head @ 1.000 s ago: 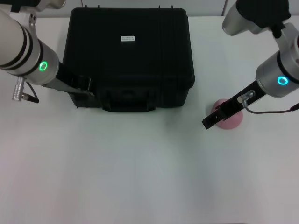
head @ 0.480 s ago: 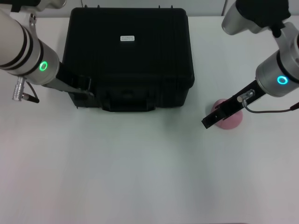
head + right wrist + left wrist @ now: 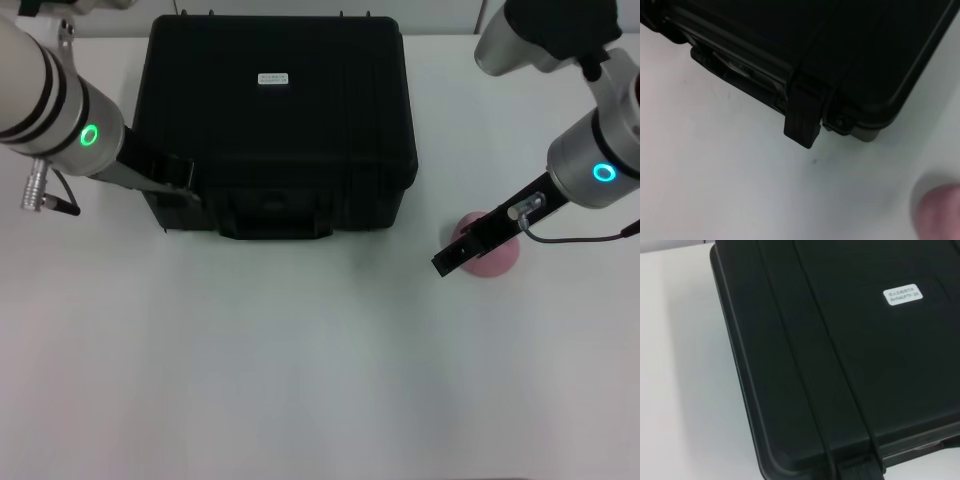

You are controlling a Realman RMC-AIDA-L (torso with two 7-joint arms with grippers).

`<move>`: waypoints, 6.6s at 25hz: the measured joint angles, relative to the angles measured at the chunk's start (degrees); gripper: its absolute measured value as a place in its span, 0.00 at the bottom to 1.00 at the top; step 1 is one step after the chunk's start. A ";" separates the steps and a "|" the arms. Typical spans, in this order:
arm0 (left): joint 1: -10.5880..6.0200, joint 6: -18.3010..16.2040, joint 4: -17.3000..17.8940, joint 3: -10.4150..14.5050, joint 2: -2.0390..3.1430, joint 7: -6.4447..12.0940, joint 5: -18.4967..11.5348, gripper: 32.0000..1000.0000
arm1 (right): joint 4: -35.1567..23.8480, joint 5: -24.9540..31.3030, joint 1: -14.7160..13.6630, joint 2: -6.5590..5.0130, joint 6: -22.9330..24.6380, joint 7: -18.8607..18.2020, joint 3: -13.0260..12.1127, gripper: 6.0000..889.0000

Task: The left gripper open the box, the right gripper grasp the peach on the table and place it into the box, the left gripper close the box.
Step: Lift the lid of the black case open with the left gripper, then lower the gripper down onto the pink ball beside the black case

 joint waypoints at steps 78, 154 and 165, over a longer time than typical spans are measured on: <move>-5.60 -7.50 14.39 -11.00 0.08 5.62 -0.56 0.37 | 3.91 -1.01 2.97 -0.08 -0.01 -0.27 -0.47 0.89; -6.37 -7.64 15.32 -13.35 -0.10 7.03 -1.15 0.37 | 29.32 -4.64 8.35 -0.26 -21.56 -10.50 0.85 0.89; -6.38 -7.35 15.32 -13.35 -0.09 7.03 -1.26 0.37 | 30.75 -4.88 8.37 -0.26 -22.78 -10.57 0.84 0.86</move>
